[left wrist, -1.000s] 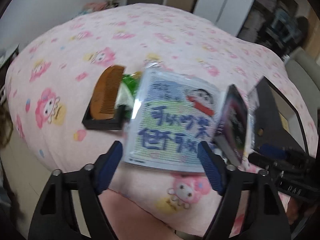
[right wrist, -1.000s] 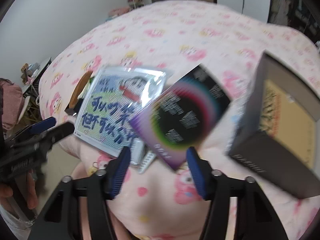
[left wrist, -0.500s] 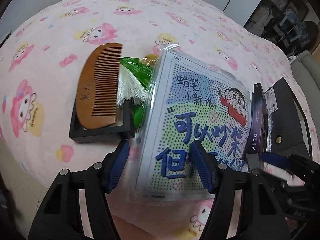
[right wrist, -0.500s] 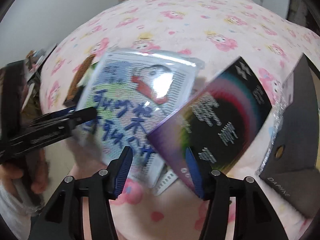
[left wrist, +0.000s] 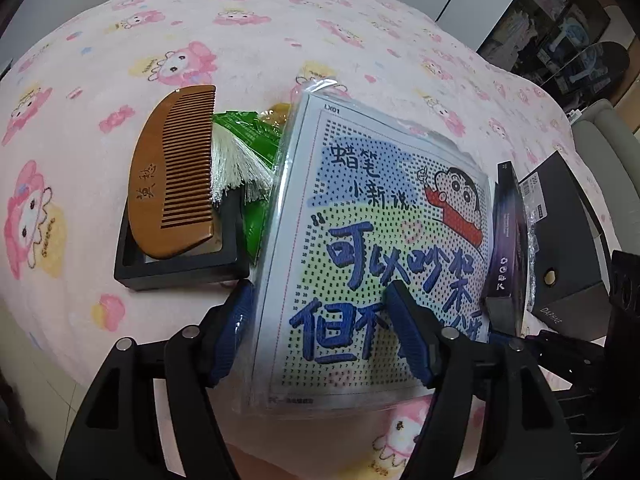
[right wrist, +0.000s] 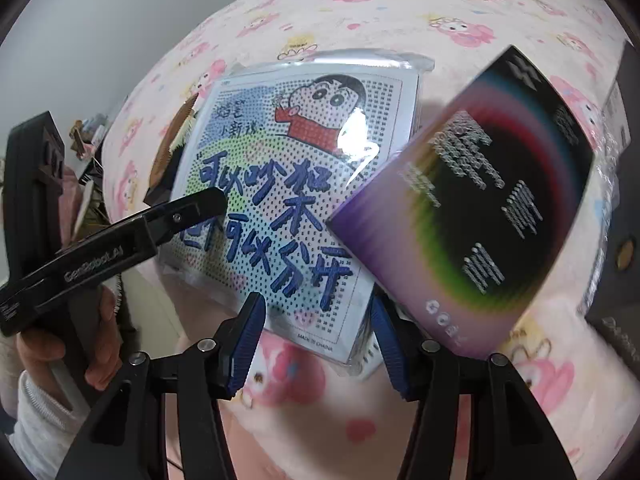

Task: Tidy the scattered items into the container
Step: 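Carry the Shin-chan packet over the black DAPHNE box with the right gripper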

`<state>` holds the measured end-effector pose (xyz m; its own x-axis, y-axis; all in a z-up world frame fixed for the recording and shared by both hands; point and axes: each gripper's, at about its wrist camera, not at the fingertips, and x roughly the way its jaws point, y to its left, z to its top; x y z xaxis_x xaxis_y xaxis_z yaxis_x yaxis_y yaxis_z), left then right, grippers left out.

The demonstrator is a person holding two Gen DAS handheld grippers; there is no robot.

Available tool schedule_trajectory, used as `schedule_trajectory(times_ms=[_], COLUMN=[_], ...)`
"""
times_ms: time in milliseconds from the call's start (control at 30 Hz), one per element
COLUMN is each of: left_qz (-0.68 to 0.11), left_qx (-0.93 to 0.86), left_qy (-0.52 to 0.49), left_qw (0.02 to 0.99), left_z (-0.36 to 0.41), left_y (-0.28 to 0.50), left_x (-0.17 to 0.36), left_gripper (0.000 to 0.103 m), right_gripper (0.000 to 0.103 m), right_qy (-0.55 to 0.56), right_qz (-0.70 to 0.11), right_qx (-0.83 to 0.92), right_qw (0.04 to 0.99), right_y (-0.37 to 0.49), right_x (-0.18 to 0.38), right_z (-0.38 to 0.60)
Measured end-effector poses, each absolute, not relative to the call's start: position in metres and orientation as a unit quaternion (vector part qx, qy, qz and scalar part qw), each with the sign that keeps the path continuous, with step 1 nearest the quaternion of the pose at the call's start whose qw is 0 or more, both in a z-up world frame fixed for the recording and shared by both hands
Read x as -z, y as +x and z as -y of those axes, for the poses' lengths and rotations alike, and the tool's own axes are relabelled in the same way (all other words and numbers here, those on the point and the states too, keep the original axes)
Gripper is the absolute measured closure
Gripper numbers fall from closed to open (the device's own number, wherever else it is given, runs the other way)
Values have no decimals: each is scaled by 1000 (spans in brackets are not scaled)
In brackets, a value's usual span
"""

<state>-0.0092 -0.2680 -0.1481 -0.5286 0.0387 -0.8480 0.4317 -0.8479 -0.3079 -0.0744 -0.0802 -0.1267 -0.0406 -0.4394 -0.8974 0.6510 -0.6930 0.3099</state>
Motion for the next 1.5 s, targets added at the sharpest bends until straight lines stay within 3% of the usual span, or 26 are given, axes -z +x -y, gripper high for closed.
schedule_trajectory(times_ms=[200,400,667,1167,1500], left_qz=[-228,-232,-244,-201,-194], left_qx=[841,822,815,877,890], left_qy=[478,515,517,430,413], left_qw=[109,72,95,79,-18], left_z=[255,237,243,219,153], left_y=[4,16,7,42,-16], left_x=[130,134,149,27,5], left_gripper=[41,41,38,41,41], right_gripper=[56,56,51,53,53], right_qy=[570,582,591,499,450], right_qz=[-88,-84,-95,-29,16], right_qx=[721,712,707,763,814], right_qw=[383,382,376,409,367], right_y=[-78,-63,-66,-47,-62], right_x=[119,118,151,34,-7], right_z=[90,77,68,21,-57])
